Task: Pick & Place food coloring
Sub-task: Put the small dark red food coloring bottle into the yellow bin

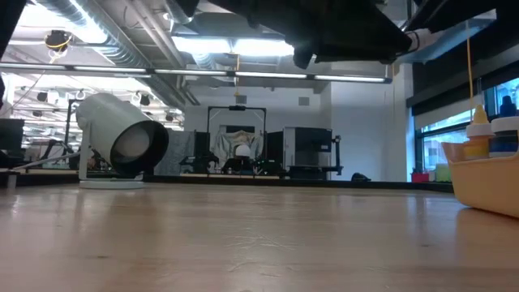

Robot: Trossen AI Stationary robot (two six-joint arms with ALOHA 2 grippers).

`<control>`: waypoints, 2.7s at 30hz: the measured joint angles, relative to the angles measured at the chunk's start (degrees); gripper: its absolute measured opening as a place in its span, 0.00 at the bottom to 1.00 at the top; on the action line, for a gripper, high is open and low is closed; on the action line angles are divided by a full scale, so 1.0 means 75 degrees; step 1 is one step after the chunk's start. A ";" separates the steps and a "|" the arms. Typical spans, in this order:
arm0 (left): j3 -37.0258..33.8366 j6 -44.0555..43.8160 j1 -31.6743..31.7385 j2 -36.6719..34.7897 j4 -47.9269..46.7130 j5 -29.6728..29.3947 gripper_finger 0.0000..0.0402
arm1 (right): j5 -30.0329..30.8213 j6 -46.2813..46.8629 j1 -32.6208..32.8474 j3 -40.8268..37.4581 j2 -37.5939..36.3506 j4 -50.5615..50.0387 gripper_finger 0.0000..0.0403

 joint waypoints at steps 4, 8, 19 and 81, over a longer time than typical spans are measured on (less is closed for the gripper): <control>0.0000 0.0002 0.0015 0.0000 -0.0004 -0.0009 0.20 | -0.0076 0.0000 -0.0099 0.0000 0.0000 0.0011 0.42; 0.0000 0.0012 0.0010 0.0003 0.0025 0.0017 0.20 | -0.0257 -0.0008 -0.0173 0.0001 0.0000 0.0013 0.32; -0.0009 0.0026 0.0010 0.0006 0.0098 0.0017 0.23 | -0.0289 0.0153 -0.0190 0.0002 -0.0004 -0.0051 0.16; -0.0973 -0.1265 0.0208 -0.1540 -0.2240 -0.0551 0.22 | -0.3222 0.5042 0.0955 -0.0003 0.1751 -0.2721 0.27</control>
